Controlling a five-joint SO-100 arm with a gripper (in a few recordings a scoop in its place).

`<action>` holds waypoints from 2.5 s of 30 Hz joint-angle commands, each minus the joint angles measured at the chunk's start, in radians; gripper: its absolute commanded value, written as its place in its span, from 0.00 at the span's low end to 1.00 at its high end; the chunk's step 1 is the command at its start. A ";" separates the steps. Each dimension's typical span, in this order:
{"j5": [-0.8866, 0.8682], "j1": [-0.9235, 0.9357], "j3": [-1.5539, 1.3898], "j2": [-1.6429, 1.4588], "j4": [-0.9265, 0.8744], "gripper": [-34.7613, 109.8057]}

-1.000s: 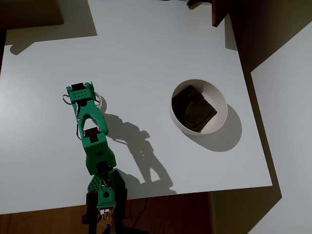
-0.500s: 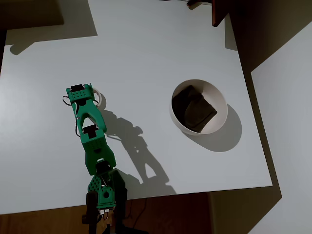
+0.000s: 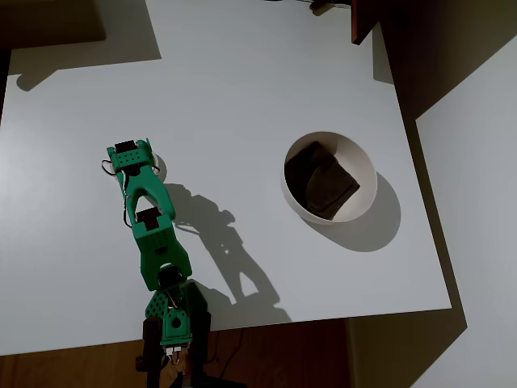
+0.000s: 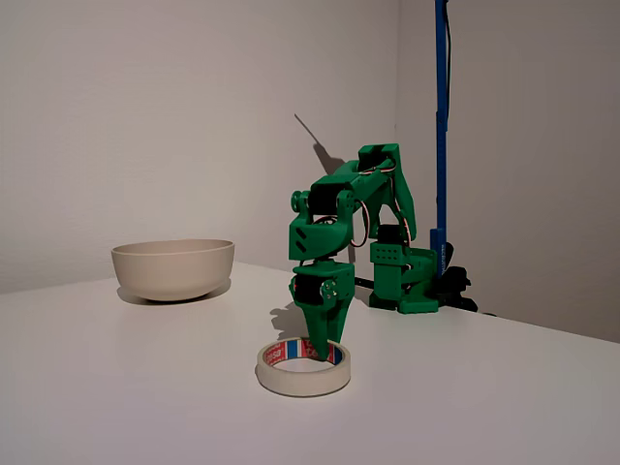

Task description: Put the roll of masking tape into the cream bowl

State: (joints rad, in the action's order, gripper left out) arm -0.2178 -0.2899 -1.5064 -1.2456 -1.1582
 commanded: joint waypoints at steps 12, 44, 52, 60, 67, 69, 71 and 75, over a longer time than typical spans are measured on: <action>0.015 0.028 0.018 -0.821 -0.219 0.18; 0.235 1.045 0.020 -1.267 -0.103 0.18; 0.232 1.230 0.032 -0.969 0.144 0.18; 0.219 1.290 0.423 -0.454 0.066 0.18; 0.190 1.308 0.914 -0.061 -0.094 0.18; 0.192 1.312 0.943 -0.018 -0.087 0.18; 0.196 1.312 0.946 0.014 -0.075 0.18; 0.201 1.313 0.962 0.092 -0.055 0.18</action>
State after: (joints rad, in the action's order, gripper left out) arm -0.0061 1.0063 -0.6535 -1.1443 -1.2287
